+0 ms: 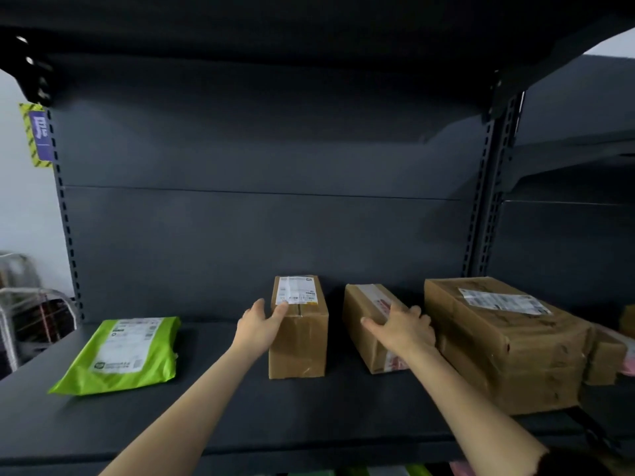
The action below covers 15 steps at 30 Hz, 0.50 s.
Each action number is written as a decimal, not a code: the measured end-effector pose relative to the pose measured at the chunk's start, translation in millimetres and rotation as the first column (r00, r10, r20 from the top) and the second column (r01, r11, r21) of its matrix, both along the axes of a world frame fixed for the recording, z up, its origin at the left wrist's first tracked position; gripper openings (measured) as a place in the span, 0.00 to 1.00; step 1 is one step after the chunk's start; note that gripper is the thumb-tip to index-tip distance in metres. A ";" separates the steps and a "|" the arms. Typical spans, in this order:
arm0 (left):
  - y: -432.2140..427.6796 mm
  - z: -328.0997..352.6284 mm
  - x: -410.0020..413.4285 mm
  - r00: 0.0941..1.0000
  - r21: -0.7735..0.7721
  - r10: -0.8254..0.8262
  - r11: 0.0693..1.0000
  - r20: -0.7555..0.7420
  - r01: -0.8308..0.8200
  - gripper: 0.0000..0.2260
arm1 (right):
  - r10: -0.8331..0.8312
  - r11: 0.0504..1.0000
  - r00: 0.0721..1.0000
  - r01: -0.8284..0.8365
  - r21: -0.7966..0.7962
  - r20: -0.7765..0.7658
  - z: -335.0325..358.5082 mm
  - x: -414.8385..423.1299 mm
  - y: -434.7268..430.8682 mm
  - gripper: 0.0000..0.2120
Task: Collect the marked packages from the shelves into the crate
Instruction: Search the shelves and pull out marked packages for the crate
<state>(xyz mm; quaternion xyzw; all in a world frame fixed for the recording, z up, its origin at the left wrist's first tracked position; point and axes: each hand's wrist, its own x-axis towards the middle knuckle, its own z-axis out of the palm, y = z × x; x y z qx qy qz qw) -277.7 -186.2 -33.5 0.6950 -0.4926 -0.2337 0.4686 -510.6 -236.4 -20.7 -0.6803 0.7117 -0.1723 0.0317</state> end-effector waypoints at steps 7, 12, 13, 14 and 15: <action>-17.1 -8.5 -5.4 0.980 -0.026 -0.013 1.000 -0.200 0.008 0.25 | -0.013 0.996 0.746 -0.046 0.070 0.666 -3.7 -15.3 -13.6 0.27; -17.8 -10.2 -10.2 0.969 -0.061 0.014 0.998 -0.247 -0.030 0.23 | -0.105 0.981 0.689 -0.048 0.190 0.717 -20.3 -25.6 -17.3 0.26; -17.1 -10.4 -10.9 0.967 -0.062 0.020 0.997 -0.252 -0.037 0.23 | -0.094 0.983 0.716 -0.045 0.180 0.692 -23.6 -26.5 -18.9 0.26; -16.4 -10.8 -11.4 0.965 -0.061 0.026 0.997 -0.260 -0.044 0.22 | -0.072 0.987 0.750 -0.043 0.157 0.657 -25.2 -26.8 -19.6 0.25; -15.7 -11.6 -12.1 0.962 -0.061 0.032 0.997 -0.271 -0.051 0.22 | -0.041 0.993 0.791 -0.037 0.115 0.611 -26.1 -26.1 -19.9 0.24</action>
